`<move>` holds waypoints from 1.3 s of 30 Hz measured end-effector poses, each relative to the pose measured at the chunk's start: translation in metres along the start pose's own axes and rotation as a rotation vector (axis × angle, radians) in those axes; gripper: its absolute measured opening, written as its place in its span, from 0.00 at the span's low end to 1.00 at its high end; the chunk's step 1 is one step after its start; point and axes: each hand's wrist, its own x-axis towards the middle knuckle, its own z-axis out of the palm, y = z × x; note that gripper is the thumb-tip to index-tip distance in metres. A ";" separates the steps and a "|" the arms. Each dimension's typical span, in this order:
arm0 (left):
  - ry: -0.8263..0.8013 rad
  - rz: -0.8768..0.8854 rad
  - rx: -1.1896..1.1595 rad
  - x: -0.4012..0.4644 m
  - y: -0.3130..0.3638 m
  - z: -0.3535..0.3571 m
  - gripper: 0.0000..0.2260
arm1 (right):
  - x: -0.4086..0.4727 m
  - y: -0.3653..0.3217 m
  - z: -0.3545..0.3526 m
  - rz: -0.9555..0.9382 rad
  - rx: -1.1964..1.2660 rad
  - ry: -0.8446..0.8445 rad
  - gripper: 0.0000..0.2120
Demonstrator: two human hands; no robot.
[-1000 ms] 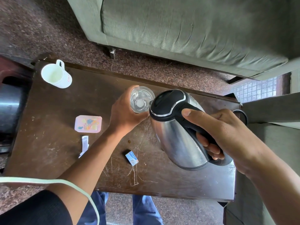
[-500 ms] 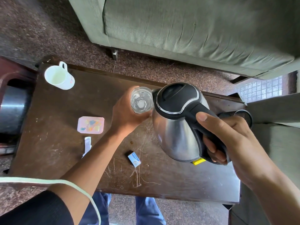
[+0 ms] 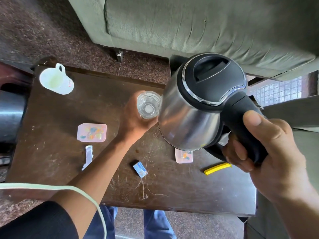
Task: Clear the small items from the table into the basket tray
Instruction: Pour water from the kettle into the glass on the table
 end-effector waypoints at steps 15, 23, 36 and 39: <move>0.003 0.113 0.072 0.004 -0.032 0.018 0.39 | 0.006 0.003 -0.007 0.007 0.051 0.038 0.32; 0.011 0.149 0.070 0.002 -0.037 0.021 0.39 | 0.007 0.005 -0.008 0.008 0.059 0.031 0.32; -0.133 0.063 0.121 0.001 -0.020 -0.016 0.56 | 0.009 -0.016 0.009 -0.012 0.035 0.018 0.33; -0.165 0.073 0.141 -0.004 0.002 -0.055 0.55 | 0.010 -0.026 0.023 -0.034 0.030 0.001 0.34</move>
